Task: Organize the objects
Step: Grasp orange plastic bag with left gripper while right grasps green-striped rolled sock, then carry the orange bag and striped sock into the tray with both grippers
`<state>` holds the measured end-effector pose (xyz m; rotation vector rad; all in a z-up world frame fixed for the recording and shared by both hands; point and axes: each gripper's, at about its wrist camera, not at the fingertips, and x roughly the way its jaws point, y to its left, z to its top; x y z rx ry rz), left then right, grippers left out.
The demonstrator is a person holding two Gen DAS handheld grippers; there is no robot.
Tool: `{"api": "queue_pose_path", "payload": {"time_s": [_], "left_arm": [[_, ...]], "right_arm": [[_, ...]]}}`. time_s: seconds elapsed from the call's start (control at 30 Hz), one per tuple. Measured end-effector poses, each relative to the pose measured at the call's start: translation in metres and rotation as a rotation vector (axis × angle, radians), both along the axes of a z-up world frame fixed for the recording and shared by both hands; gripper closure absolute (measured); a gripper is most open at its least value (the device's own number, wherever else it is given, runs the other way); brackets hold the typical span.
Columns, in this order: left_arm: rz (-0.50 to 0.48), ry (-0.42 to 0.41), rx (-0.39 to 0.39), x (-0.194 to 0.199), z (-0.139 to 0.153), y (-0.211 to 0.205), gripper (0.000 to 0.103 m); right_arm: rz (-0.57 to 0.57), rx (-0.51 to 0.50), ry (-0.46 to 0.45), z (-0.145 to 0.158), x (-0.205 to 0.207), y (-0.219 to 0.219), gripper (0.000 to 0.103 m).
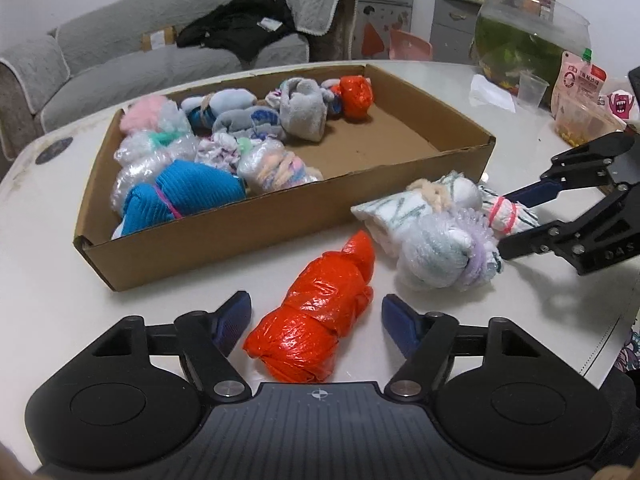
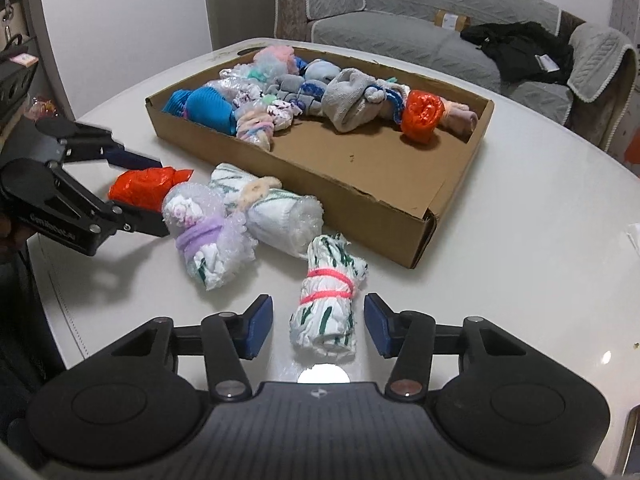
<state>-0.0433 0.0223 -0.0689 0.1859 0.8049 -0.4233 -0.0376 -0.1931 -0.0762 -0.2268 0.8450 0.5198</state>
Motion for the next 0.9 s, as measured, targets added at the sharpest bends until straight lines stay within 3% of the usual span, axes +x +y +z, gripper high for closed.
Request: {"api": "queue_pose_path", "payload": {"time_s": [0.03, 0.1, 0.17, 0.47, 0.9], "left_arm": [[-0.006, -0.002, -0.002, -0.001, 0.001, -0.001, 0.038], [-0.011, -0.001, -0.002, -0.003, 0.003, -0.001, 0.052], [-0.012, 0.001, 0.003, -0.003, 0.004, 0.000, 0.063], [-0.004, -0.022, 0.004, -0.008, 0.030, 0.009, 0.063], [-0.062, -0.206, 0.051, 0.027, 0.132, -0.005, 0.063]], "right_arm": [[-0.002, 0.001, -0.002, 0.000, 0.000, 0.000, 0.062], [0.003, 0.009, 0.000, 0.001, 0.001, 0.000, 0.076], [0.008, 0.018, 0.002, 0.002, 0.000, -0.001, 0.078], [0.015, 0.008, -0.030, 0.021, -0.005, -0.014, 0.078], [0.116, -0.083, -0.279, 0.118, 0.016, -0.026, 0.078]]}}
